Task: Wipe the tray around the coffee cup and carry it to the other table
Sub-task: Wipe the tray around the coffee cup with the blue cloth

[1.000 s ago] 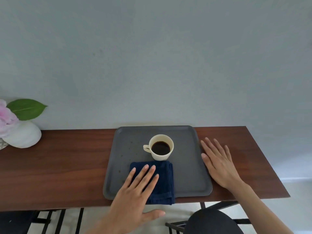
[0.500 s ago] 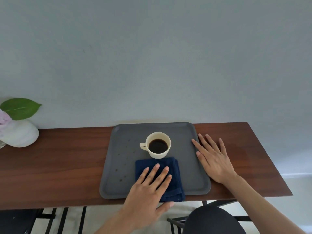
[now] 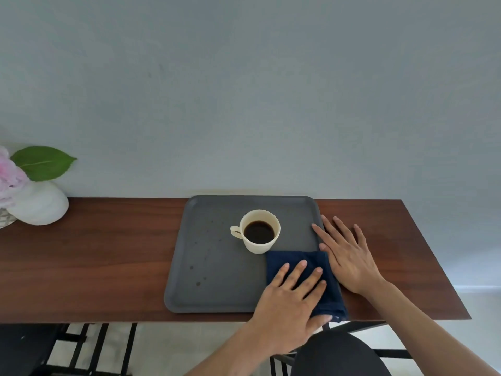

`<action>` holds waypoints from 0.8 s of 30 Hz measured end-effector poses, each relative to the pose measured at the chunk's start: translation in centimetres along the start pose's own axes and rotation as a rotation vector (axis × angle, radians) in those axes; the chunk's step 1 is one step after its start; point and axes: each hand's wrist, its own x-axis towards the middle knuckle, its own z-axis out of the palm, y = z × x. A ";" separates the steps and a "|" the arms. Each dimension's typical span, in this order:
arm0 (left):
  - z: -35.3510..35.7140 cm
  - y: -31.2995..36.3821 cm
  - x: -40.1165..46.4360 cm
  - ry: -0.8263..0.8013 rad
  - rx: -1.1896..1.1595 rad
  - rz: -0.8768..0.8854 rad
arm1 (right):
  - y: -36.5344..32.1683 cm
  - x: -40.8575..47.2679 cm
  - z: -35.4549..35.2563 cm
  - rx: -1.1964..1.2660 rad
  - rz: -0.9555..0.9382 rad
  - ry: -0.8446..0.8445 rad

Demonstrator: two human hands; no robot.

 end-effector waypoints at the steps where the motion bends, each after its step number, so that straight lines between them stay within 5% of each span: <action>1: 0.0 -0.2 -0.3 0.008 -0.004 -0.006 | 0.1 0.1 0.0 -0.010 -0.007 -0.003; 18: -2.5 -12.8 -15.9 0.001 0.092 -0.274 | 0.3 0.3 -0.2 0.014 -0.029 0.020; 24: -2.4 -12.2 -16.3 0.041 0.086 -0.294 | 0.1 0.2 0.0 0.025 -0.031 0.057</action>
